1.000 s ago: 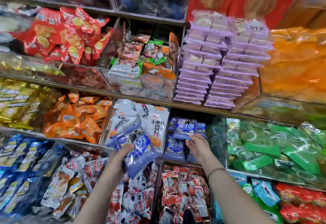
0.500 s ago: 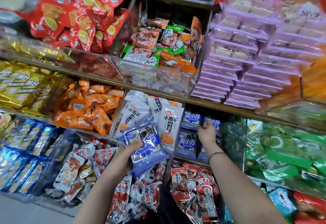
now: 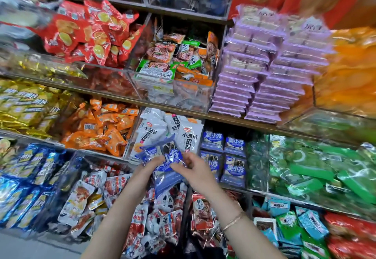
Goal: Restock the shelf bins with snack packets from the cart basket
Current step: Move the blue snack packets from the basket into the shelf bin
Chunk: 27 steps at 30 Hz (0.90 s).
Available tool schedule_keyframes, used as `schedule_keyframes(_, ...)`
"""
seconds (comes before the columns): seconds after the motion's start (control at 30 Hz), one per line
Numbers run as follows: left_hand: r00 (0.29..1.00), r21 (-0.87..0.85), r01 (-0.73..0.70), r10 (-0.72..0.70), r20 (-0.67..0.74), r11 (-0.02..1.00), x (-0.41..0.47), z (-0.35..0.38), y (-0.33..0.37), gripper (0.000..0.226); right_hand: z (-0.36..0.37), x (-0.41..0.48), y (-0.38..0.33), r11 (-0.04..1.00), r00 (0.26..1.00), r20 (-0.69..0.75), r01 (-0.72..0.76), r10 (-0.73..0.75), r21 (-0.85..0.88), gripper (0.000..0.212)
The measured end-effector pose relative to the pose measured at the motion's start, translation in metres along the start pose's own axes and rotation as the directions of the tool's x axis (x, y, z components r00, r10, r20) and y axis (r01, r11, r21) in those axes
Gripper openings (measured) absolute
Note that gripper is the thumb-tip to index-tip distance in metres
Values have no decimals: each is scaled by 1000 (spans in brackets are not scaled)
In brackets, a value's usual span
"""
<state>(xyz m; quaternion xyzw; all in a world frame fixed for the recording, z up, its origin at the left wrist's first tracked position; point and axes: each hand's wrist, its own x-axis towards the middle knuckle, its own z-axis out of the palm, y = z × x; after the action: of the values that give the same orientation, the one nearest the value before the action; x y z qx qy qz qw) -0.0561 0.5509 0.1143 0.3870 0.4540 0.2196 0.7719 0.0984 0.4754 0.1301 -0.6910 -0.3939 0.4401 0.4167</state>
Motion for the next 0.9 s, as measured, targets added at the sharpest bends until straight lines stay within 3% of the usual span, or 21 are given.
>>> schedule_keyframes(0.07,999,43,11,-9,-45,999,2,1,0,132,-2,2,5,1000,1000,5,-29,29,-7,42)
schedule_keyframes(0.13,994,120,30,-17,-109,992,2,2,0,136,-6,1,11,996,998,-1,-70,70,57,43)
schedule_keyframes(0.2,987,130,54,-33,-159,990,3,1,-1,135,-12,-5,16,970,991,-25,-122,130,210,25)
schedule_keyframes(0.3,985,48,55,-46,-167,997,5,0,-2,126,-30,-8,35,836,949,-138,-176,285,519,26)
schedule_keyframes(0.4,983,43,31,-23,-180,999,6,1,0,110,-57,-1,64,719,848,-278,-160,450,676,20)
schedule_keyframes(0.5,972,111,63,-36,-231,992,11,-1,-3,143,-80,15,86,635,729,-334,-175,597,752,13)
schedule_keyframes(0.57,966,149,87,-47,-255,985,13,-3,-6,149,-93,30,96,570,636,-353,-169,686,804,13)
schedule_keyframes(0.63,961,167,91,-43,-274,982,11,-4,-8,150,-106,45,103,506,592,-322,-172,739,845,16)
schedule_keyframes(0.7,959,200,102,-43,-281,975,10,-4,-10,149,-114,58,104,428,601,-264,-145,754,892,16)
schedule_keyframes(0.8,962,230,121,-57,-267,966,10,-6,-11,146,-119,69,98,323,619,-256,4,742,946,34)
schedule_keyframes(0.9,964,219,114,-54,-261,969,12,-6,-10,142,-120,70,94,296,627,-262,53,734,954,31)
